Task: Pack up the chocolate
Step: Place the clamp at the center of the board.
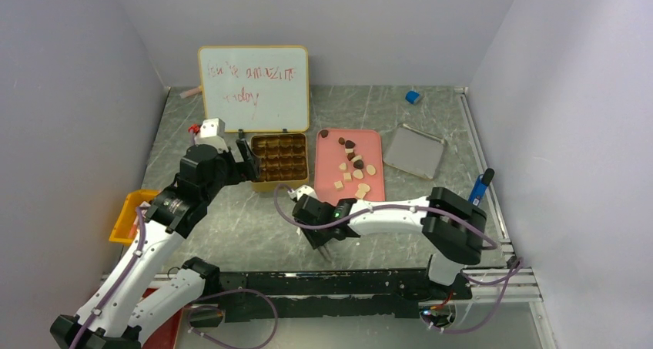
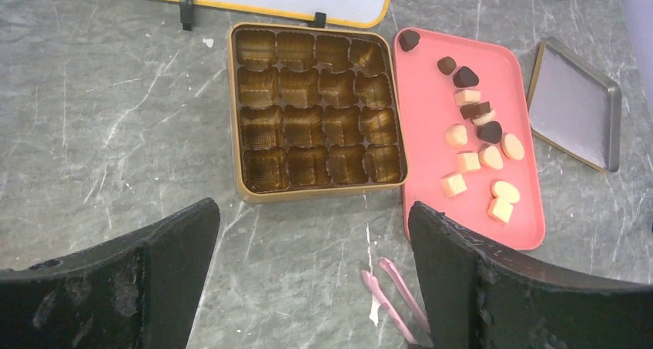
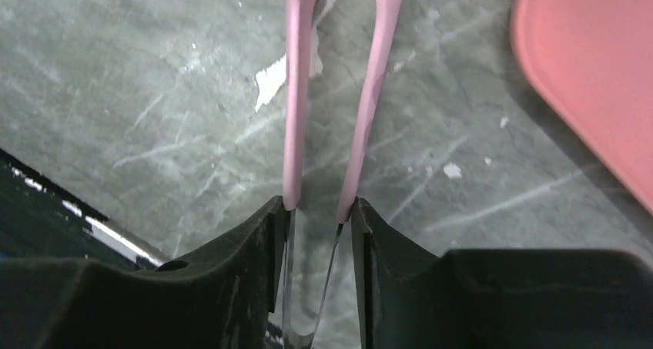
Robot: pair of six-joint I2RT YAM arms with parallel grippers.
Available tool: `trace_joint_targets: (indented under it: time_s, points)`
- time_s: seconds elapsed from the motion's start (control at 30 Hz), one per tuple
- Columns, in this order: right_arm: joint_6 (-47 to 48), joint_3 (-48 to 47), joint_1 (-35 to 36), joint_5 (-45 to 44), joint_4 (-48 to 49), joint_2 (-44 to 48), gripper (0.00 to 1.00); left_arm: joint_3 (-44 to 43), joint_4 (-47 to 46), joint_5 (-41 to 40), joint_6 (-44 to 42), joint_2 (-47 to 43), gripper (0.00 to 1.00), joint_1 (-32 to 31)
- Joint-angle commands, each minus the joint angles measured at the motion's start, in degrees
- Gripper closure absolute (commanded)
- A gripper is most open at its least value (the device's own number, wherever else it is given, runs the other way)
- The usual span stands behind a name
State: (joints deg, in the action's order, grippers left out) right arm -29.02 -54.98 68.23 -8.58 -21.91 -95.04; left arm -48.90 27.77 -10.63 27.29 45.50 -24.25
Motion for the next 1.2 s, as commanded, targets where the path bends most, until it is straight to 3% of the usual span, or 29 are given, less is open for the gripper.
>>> trace_joint_targets:
  time_s: [0.0, 0.2, 0.47, 0.83, 1.17]
  points:
    - [2.5, -3.9, 0.0, -1.2, 5.8, -2.9, 0.60, -2.2, -0.2, -1.3, 0.7, -0.8, 0.03, -0.3]
    - [4.8, -6.5, 0.2, -3.6, 8.6, -7.5, 0.54, -2.0, -0.4, -2.1, 0.6, -0.8, 0.03, -0.4]
    - [3.8, -1.7, 1.3, -6.8, 12.3, -4.9, 0.42, -1.5, -0.9, -2.0, 0.2, -0.4, 0.03, -0.3]
    - [2.6, 7.8, 4.6, -12.6, 24.6, -2.7, 0.40, -0.9, -1.3, -1.6, -0.1, -0.9, 0.03, -0.4]
    - [2.7, 14.4, 7.4, -18.6, 40.5, -9.0, 0.41, -1.0, -0.9, -1.5, -0.3, -1.8, 0.03, -0.3]
